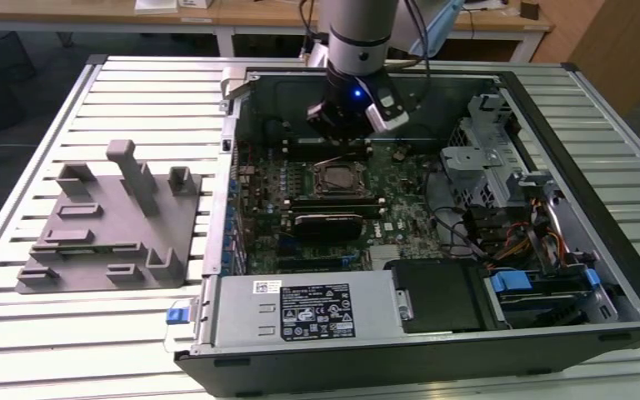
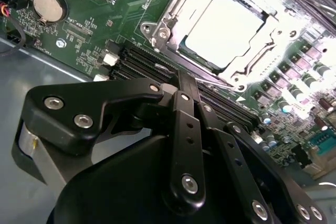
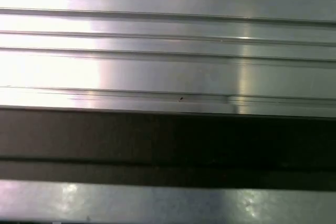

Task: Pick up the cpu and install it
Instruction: 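Install the first cpu locking lever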

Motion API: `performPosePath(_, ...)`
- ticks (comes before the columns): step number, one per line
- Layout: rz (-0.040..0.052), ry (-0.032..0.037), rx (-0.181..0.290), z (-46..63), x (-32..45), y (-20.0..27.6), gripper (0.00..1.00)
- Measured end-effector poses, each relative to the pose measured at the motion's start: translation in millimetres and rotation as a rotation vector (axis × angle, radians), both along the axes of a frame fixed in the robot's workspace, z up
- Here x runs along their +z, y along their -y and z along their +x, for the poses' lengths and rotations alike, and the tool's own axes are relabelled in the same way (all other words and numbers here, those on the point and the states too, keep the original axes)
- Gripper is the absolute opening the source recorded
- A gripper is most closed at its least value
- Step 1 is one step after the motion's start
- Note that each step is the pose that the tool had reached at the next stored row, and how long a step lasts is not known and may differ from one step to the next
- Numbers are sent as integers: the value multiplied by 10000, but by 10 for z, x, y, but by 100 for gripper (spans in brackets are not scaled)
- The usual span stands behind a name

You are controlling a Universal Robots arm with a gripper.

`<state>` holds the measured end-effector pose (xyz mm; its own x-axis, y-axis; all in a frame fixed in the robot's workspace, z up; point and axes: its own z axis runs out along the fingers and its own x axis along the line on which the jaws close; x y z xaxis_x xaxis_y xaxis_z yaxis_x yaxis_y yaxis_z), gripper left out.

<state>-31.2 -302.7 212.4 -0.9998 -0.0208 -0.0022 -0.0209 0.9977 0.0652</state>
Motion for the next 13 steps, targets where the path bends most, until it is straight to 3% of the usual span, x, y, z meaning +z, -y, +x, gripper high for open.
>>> performPosePath(13,-1,-22,0,59,-120,0,11)
